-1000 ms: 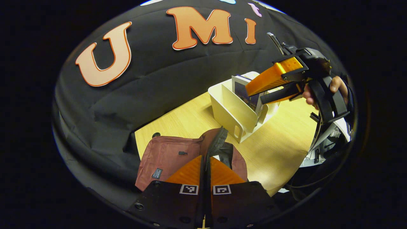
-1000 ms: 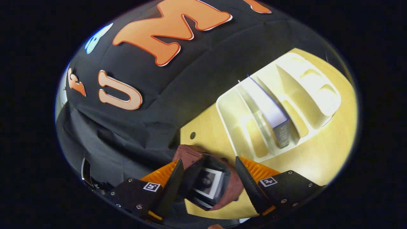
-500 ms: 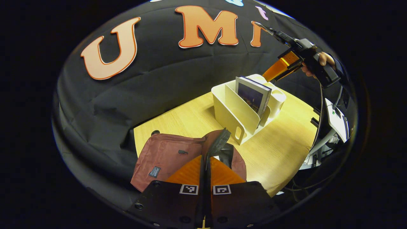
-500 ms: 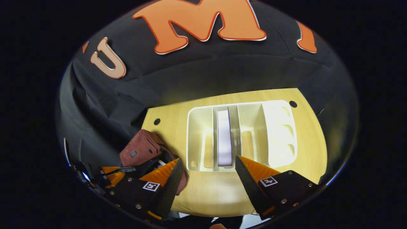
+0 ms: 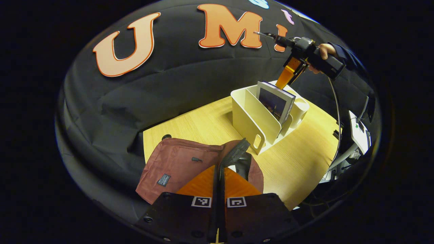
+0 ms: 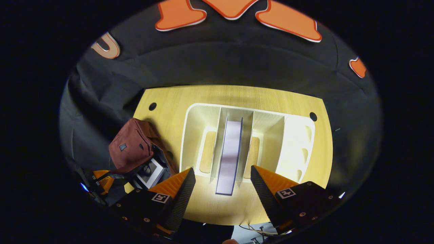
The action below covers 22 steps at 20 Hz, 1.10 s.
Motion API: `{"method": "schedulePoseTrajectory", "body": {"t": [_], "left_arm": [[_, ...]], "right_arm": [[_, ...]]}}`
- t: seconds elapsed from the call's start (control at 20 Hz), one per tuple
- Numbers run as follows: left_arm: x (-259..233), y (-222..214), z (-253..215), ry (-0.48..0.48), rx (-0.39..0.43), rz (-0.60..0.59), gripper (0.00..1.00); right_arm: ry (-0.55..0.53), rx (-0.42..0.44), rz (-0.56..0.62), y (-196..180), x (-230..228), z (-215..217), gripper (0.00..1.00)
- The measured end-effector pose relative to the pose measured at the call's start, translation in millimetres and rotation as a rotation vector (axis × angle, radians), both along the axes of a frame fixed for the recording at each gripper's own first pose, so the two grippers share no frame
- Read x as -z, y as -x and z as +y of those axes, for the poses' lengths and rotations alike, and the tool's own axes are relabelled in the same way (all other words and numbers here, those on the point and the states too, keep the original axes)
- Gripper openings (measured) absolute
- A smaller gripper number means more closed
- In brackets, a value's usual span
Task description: Open the schoolbag, grab two books from the bookshelf and put them into the schoolbag.
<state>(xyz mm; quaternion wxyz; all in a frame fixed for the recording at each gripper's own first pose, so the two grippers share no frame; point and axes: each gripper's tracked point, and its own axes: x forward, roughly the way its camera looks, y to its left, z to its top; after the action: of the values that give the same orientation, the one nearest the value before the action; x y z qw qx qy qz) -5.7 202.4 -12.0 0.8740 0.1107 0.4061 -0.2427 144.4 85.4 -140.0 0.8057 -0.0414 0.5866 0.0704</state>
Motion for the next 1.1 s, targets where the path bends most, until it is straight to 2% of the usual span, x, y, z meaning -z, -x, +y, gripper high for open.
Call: {"method": "schedulePoseTrajectory", "body": {"t": [0.3,0.4,0.45,0.5,0.6,0.65,0.8,0.85,0.9,1.1], "left_arm": [[6.1,-1.4,4.3,0.012,-0.024,0.016,0.03],[6.9,-1.8,5.0,0.014,-0.028,0.017,0.03],[7.2,-1.5,5.3,0.016,-0.031,0.018,0.03],[8.4,-1.1,5.5,0.02,-0.032,0.02,0.03],[8.5,-0.1,7.1,0.026,-0.037,0.02,0.03],[8.8,0.0,7.1,0.028,-0.038,0.021,0.03],[10.2,-0.3,7.5,0.034,-0.043,0.022,0.03],[10.1,1.0,6.8,0.039,-0.042,0.022,0.07],[10.1,0.4,6.0,0.039,-0.042,0.021,0.03],[8.5,-0.1,9.2,0.038,-0.047,0.014,0.03]], "right_arm": [[0.044,-0.009,0.097,-9.6,33.7,3.1,0.98],[0.067,0.001,0.121,-12.9,42.6,-1.0,0.91],[0.079,0.008,0.127,-14.3,46.5,-3.4,0.79],[0.084,0.024,0.133,-16.4,48.5,-4.3,0.71],[0.089,0.047,0.141,-19.0,48.1,-5.8,0.39],[0.086,0.052,0.153,-17.6,48.0,-6.0,0.4],[0.082,0.077,0.156,-14.8,39.6,-8.1,0.34],[0.087,0.079,0.154,-13.0,34.0,-9.8,0.24],[0.087,0.076,0.149,-11.2,26.1,-11.5,0.31],[0.084,0.064,0.121,4.1,-21.3,-18.1,0.31]]}}
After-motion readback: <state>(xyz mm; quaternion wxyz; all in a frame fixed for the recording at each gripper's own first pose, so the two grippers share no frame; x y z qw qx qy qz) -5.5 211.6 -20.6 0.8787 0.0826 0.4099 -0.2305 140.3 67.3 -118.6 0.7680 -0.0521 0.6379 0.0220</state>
